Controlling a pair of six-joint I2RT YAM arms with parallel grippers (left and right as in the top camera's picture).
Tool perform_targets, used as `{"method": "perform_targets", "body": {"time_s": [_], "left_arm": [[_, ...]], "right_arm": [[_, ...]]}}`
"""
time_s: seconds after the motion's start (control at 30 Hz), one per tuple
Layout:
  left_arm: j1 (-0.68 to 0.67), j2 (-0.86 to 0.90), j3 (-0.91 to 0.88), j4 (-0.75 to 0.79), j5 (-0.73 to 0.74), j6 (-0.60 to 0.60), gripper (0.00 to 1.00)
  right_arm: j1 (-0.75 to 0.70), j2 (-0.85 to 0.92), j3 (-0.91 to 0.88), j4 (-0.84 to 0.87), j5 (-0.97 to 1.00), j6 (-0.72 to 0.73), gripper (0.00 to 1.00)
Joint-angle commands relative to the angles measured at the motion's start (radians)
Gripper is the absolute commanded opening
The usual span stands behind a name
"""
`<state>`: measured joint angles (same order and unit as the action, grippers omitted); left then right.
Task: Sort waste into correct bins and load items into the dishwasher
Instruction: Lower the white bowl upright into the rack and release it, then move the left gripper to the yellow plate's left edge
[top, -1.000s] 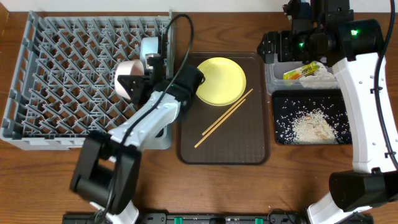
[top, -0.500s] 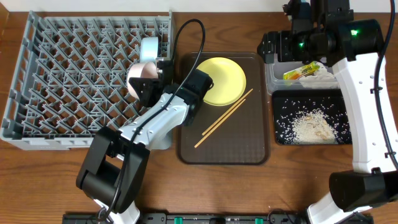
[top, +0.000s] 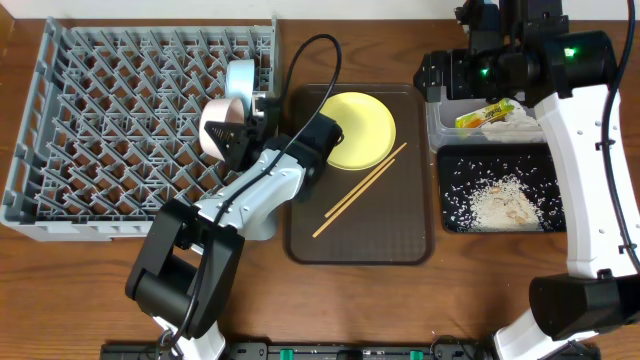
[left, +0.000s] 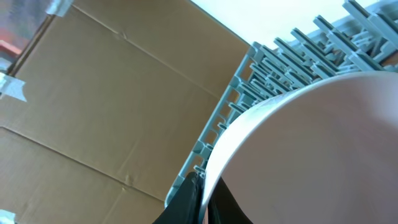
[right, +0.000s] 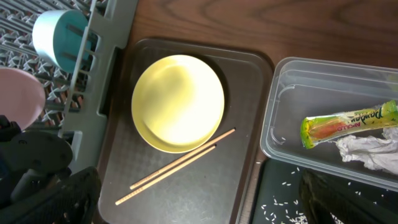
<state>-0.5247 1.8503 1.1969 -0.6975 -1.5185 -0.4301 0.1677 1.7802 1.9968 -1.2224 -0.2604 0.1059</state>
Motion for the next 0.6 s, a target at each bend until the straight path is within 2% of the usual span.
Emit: {"method": "perform_targets", "body": {"time_s": [0.0,0.27,0.57], "left_arm": [[0.007,0.014,-0.002,0.005,-0.050,-0.041,0.07],[0.051,0.048,-0.002,0.011,-0.039,-0.059,0.07],[0.023,0.071,-0.002,0.023,-0.019,-0.053,0.07]], "right_arm": [[0.010,0.006,0.003,-0.001,0.002,0.002,0.99],[0.010,0.006,0.003,-0.001,0.002,0.002,0.99],[0.010,0.006,0.003,-0.001,0.002,0.002,0.99]]}}
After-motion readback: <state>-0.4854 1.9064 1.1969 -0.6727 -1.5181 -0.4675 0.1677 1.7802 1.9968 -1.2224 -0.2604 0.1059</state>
